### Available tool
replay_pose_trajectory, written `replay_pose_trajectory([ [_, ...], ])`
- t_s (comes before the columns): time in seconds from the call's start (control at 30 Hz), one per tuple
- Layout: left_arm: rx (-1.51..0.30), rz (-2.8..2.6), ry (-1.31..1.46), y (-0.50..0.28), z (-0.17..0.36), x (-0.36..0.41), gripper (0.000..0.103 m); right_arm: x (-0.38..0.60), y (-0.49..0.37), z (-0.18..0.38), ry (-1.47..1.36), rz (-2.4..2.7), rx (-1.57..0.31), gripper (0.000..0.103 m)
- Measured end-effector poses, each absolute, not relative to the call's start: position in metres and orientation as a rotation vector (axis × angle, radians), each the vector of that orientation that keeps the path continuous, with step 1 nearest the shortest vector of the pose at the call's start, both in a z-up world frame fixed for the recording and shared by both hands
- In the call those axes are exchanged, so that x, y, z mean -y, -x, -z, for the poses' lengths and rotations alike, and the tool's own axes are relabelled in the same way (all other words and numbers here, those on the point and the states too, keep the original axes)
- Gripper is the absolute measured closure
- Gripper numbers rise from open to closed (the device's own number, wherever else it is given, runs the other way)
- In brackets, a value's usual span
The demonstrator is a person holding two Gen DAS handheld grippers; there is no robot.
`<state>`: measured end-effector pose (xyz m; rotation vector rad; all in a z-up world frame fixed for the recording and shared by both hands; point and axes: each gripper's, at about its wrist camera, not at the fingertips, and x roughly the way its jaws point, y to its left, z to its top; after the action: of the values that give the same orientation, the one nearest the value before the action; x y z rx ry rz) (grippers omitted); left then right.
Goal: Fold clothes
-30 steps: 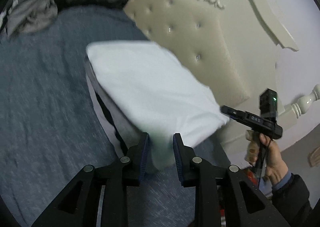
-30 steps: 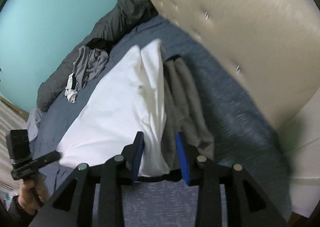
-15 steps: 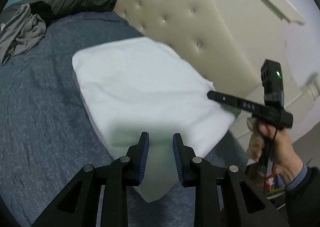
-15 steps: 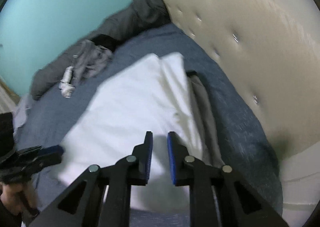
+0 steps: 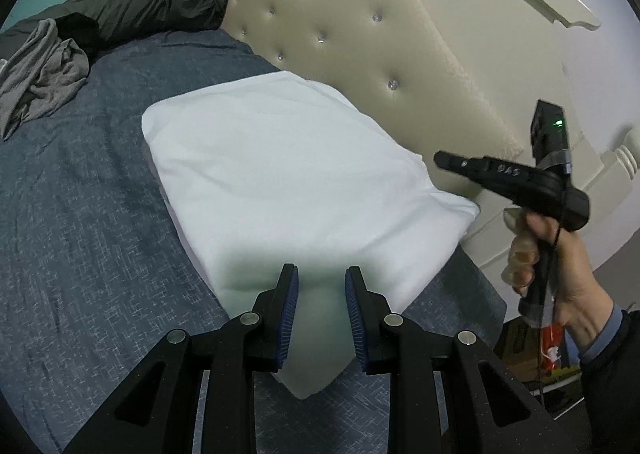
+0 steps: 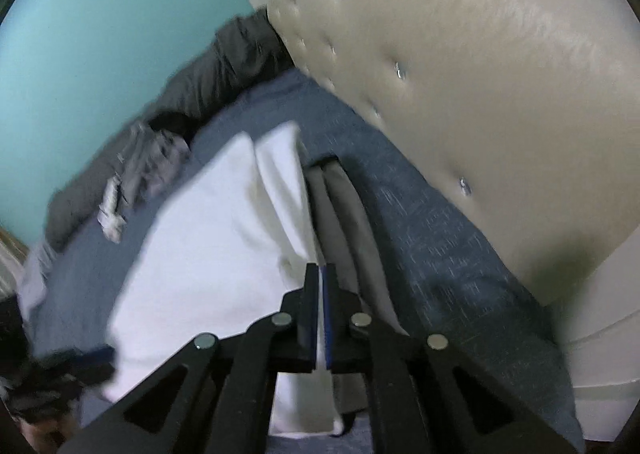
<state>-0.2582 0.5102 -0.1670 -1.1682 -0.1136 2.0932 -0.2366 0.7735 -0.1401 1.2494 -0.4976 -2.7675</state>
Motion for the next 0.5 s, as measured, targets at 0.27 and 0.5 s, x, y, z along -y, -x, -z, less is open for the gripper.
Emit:
replay_pose_trajectory([
  [0.27,0.097,-2.109,1.135,0.249,0.157,-0.51,0.077,-0.756,0.221,0.135,-1.211,2.766,0.405,0.102],
  [0.5,0.095,-2.103,1.141,0.24,0.164,-0.506,0.077,-0.762,0.198,0.165,-1.285,2.825,0.404,0.103],
])
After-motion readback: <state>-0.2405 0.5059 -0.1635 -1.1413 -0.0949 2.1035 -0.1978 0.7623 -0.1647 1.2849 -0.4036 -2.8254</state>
